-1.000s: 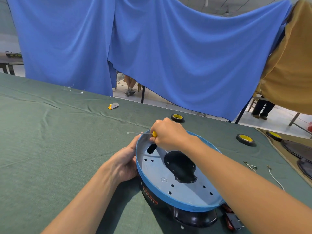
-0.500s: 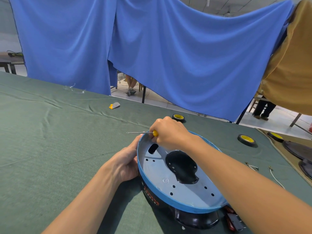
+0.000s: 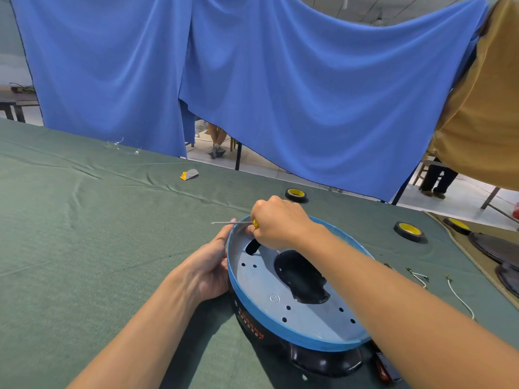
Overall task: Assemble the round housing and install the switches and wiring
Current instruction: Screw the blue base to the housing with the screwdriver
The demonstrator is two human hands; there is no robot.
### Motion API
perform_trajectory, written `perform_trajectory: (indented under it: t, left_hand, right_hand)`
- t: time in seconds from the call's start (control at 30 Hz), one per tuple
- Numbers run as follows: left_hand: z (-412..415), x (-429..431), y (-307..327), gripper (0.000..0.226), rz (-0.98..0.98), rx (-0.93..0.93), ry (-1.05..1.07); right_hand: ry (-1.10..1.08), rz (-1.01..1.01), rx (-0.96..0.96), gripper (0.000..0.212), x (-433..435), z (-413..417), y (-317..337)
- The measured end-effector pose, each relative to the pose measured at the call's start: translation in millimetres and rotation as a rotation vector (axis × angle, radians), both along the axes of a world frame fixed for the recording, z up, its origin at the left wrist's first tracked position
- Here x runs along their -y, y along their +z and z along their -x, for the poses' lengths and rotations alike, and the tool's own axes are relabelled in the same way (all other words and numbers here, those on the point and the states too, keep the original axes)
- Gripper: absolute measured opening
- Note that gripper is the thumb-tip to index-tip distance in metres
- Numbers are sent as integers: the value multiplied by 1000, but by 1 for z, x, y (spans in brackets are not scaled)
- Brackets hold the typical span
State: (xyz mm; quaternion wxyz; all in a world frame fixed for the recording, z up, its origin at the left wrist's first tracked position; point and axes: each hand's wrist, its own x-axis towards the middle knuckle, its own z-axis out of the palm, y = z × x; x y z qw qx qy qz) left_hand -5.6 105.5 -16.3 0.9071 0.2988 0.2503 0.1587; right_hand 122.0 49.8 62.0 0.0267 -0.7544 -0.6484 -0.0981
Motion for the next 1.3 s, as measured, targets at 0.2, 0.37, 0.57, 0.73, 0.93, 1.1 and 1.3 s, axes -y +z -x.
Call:
perform_trajectory:
  t: [0.2, 0.37, 0.57, 0.73, 0.93, 1.1, 1.3]
  left_hand:
    - [3, 3, 2, 65, -1, 15, -9]
    - [2, 2, 0, 69, -9, 7, -5]
    - [1, 2, 1, 53, 39, 31, -7]
    - [3, 4, 2, 60, 27, 37, -33]
    - [4, 6, 4, 80, -22, 12, -7]
    - [5, 7, 6, 64, -21, 6, -15]
    - [4, 7, 6, 65, 7, 16, 6]
  right_hand:
    - [59, -26, -52, 8, 1, -3, 4]
    - [38, -22, -116, 10, 1, -1, 0]
    - [50, -8, -179, 11, 7, -2, 11]
    - [13, -24, -245, 15, 8, -2, 8]
    - [38, 15, -188, 11, 4, 1, 5]
    - [73, 31, -126, 17, 5, -1, 9]
    - [79, 23, -215, 13, 8, -4, 10]
